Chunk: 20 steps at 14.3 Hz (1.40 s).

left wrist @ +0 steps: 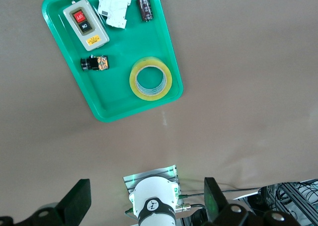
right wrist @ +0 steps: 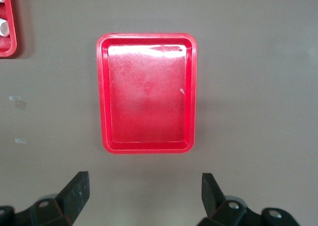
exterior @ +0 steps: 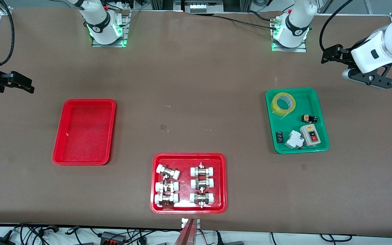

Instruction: Left arm passes tape to right arm into tray

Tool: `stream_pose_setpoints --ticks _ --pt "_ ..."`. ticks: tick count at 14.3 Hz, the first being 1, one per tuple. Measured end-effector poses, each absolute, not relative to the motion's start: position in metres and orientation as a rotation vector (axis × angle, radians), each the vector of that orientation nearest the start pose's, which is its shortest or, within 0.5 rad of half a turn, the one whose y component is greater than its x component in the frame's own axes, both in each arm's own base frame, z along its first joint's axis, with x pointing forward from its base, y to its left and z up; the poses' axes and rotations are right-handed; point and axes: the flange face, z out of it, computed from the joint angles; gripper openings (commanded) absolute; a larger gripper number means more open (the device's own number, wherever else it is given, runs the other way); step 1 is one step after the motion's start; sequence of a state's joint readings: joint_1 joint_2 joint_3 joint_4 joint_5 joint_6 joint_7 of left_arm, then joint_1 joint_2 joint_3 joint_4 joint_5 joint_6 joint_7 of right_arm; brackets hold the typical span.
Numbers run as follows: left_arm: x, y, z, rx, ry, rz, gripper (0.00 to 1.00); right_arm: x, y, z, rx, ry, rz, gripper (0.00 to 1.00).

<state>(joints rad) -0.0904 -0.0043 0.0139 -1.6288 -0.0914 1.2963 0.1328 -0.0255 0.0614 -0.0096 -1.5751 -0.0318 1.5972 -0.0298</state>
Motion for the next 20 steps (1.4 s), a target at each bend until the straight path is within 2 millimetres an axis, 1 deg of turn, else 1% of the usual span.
stream_pose_setpoints --ticks 4,9,17,20 --pt "0.515 -0.051 0.582 -3.18 0.35 0.525 1.0 0.574 -0.023 0.593 -3.173 0.006 0.037 1.0" --pt "0.515 -0.051 0.582 -3.18 0.352 0.525 1.0 0.574 -0.023 0.59 -3.172 0.004 0.047 1.0" --pt "0.515 -0.052 0.582 -3.179 0.358 0.525 1.0 0.574 -0.011 0.588 -3.172 -0.027 0.053 1.0" --pt "0.515 -0.052 0.582 -3.179 0.358 0.525 1.0 0.574 -0.01 0.587 -3.172 -0.031 0.056 1.0"
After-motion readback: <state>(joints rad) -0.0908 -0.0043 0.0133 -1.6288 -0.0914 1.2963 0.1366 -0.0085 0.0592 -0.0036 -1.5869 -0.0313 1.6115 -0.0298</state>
